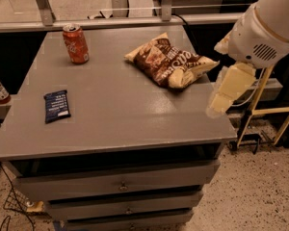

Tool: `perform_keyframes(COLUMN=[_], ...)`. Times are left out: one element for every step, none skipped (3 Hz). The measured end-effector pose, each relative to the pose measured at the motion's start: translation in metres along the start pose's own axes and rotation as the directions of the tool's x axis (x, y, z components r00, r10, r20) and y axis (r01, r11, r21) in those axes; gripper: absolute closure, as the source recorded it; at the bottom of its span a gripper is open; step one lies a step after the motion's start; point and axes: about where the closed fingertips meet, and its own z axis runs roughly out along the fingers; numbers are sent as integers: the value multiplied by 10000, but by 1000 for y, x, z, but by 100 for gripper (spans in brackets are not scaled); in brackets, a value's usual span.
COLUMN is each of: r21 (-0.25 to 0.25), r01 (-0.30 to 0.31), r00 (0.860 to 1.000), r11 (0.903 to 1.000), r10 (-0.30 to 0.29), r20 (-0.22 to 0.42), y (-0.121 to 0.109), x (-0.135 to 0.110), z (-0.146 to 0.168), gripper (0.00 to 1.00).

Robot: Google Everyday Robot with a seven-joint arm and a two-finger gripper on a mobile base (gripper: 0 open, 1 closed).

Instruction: Move rxbar blueberry near coke can

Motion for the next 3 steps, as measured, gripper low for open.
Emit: perform_keyframes(r21=[-95, -460, -349], r01=[-73, 0, -54], r00=[9980, 9807, 9631], r11=[9999, 9989, 9994], r10=[79, 90, 146], r20=[635, 1952, 2689], y=[5, 13, 30], x=[-22, -71, -124], z=[12, 35, 50], gripper=[0, 0, 0])
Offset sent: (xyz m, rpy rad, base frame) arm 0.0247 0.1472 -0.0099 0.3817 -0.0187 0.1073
